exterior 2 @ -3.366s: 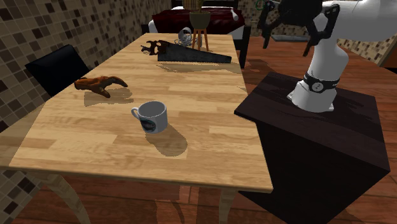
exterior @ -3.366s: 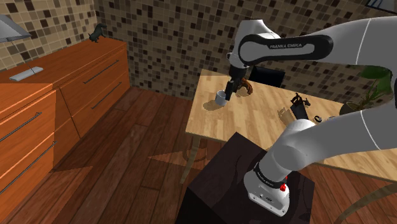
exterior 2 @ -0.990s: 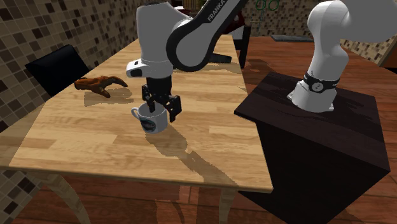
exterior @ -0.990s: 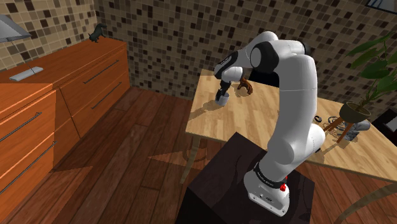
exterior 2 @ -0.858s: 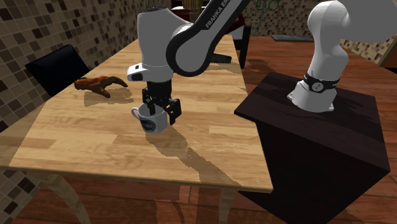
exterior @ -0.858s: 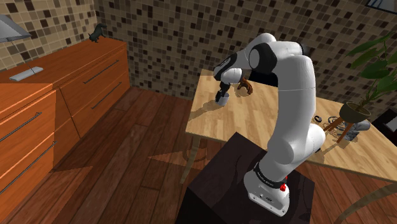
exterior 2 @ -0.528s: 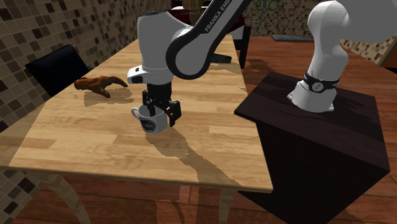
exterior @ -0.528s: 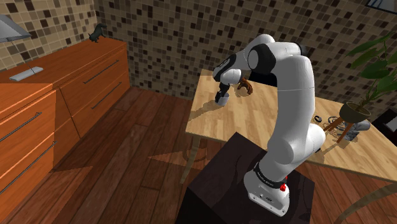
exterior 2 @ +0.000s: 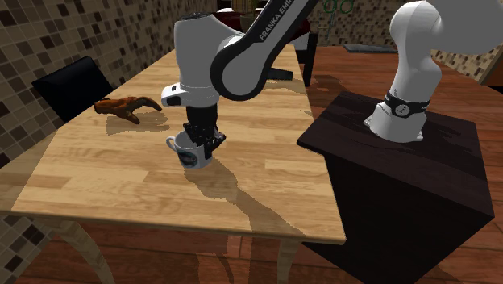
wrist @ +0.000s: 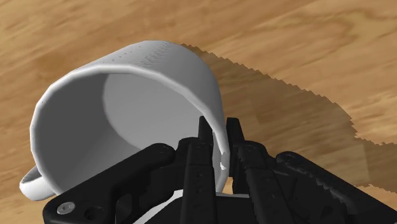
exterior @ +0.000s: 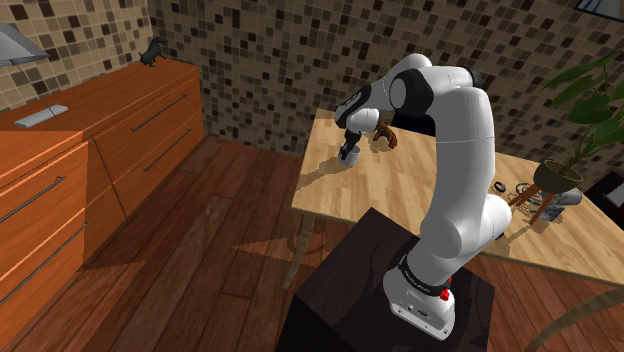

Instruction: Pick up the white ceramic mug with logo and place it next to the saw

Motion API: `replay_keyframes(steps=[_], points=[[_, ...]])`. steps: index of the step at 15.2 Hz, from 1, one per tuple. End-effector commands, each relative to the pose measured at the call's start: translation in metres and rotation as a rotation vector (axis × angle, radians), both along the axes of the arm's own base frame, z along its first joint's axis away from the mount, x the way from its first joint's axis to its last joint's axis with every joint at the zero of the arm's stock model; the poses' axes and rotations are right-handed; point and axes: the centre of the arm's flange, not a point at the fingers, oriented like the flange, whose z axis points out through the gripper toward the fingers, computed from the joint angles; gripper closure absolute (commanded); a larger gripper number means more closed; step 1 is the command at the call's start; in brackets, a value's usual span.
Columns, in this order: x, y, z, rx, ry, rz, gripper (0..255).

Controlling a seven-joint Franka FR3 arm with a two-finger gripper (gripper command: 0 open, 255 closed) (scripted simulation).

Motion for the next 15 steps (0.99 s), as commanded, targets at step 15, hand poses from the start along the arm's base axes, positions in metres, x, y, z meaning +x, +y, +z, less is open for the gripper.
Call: replay_keyframes(steps=[15], points=[[0.0,0.0,0.053,0.0,0.0,0.0,255]])
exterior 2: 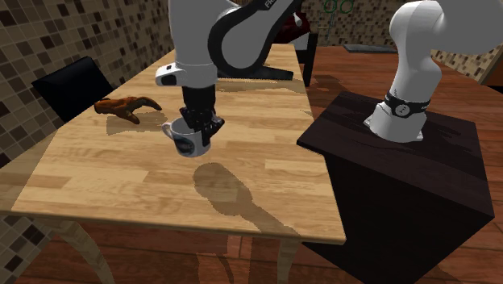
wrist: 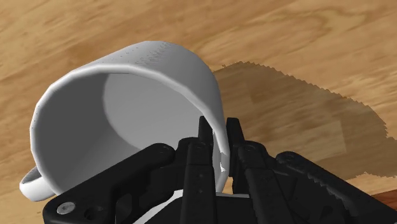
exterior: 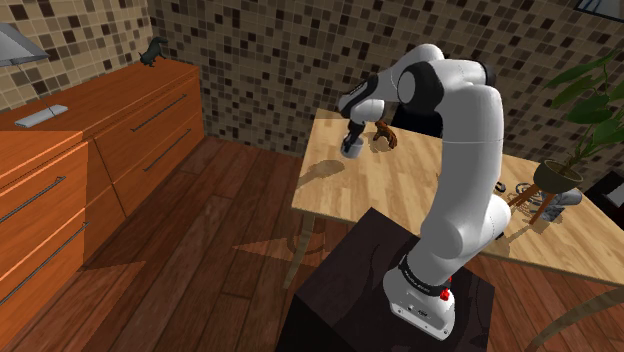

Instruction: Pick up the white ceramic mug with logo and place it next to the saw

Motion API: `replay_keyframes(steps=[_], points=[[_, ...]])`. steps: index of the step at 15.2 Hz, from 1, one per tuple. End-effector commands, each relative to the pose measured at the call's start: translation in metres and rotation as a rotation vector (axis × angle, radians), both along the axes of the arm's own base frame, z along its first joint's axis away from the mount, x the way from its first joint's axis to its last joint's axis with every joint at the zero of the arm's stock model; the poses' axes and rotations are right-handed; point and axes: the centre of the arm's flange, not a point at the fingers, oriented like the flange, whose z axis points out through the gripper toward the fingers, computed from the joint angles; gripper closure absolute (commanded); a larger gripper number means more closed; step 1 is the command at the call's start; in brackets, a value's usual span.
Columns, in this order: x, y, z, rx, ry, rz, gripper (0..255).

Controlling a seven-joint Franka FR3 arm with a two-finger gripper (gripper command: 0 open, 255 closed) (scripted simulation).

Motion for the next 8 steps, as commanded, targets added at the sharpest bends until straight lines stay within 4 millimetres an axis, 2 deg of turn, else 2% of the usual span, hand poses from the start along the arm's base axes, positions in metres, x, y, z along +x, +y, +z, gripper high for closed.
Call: replay_keyframes(steps=[1,8], points=[[0.001,0.001,0.011,0.0,0.0,0.0,255],[0.001,0.001,0.048,0.0,0.0,0.0,255]])
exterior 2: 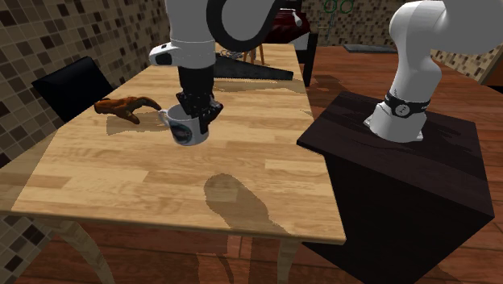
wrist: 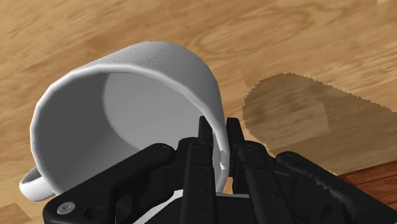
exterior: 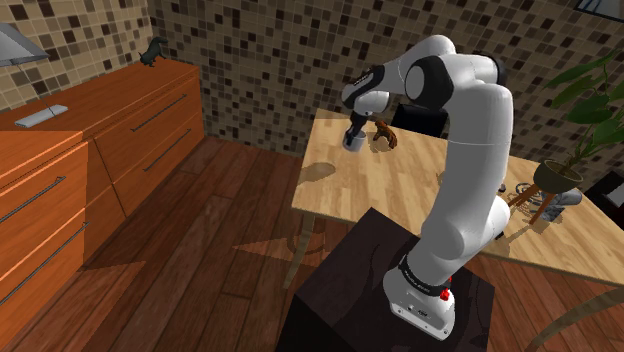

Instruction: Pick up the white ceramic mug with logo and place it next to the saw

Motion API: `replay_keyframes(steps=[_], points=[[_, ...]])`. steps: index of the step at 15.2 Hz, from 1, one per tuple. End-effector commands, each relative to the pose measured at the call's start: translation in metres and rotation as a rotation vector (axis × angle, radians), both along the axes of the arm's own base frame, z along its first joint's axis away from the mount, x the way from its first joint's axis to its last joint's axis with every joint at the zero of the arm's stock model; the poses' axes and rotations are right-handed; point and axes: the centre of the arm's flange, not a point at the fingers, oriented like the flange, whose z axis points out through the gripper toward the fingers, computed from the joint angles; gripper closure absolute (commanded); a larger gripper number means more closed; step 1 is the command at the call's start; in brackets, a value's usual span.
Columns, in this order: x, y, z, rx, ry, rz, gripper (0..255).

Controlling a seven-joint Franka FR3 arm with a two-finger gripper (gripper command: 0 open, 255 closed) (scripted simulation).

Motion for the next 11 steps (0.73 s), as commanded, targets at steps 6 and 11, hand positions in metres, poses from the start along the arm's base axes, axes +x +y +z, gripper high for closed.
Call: replay_keyframes(steps=[6,11], points=[[0.0,-0.001,0.037,0.0,0.0,0.0,255],[0.0,-0.001,0.064,0.0,0.0,0.0,255]])
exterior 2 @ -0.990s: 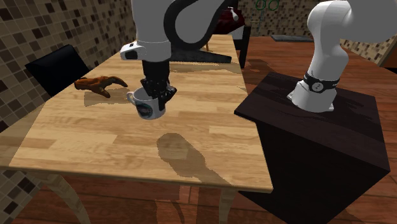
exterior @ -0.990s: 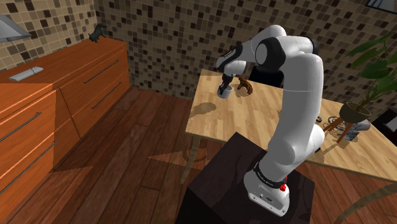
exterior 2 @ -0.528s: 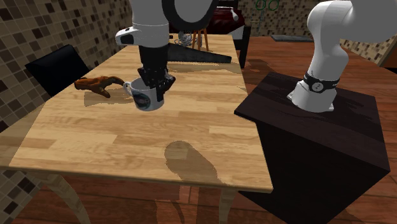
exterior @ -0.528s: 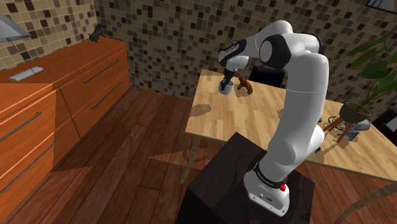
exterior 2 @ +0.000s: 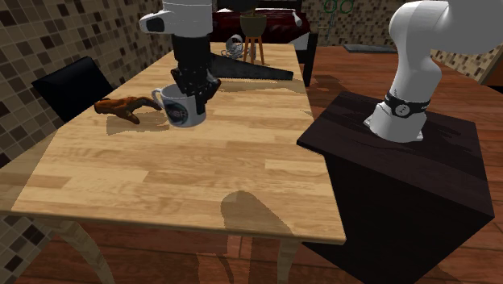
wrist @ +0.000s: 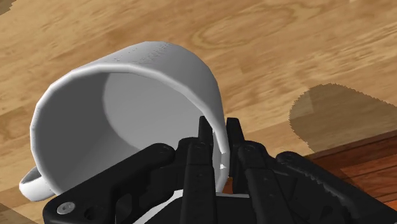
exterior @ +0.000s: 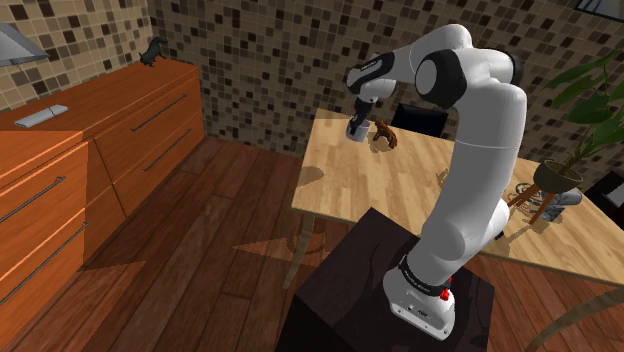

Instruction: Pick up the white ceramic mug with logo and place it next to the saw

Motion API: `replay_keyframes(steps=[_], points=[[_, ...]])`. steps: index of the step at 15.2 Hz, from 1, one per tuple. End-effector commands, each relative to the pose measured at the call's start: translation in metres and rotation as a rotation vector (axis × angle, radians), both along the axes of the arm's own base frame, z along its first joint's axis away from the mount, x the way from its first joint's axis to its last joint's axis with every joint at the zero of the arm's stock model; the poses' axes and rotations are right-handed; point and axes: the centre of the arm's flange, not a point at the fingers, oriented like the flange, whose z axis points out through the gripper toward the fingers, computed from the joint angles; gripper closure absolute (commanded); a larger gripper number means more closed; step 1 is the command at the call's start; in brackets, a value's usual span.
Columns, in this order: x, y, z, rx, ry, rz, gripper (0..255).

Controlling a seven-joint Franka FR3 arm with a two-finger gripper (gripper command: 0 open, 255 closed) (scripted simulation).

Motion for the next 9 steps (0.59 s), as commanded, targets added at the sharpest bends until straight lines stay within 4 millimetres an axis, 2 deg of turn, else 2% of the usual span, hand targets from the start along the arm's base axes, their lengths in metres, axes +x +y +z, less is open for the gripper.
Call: replay_keyframes(steps=[1,9], points=[[0.0,0.0,0.011,0.0,0.0,0.0,255],[0.0,0.0,0.053,0.0,0.0,0.0,255]])
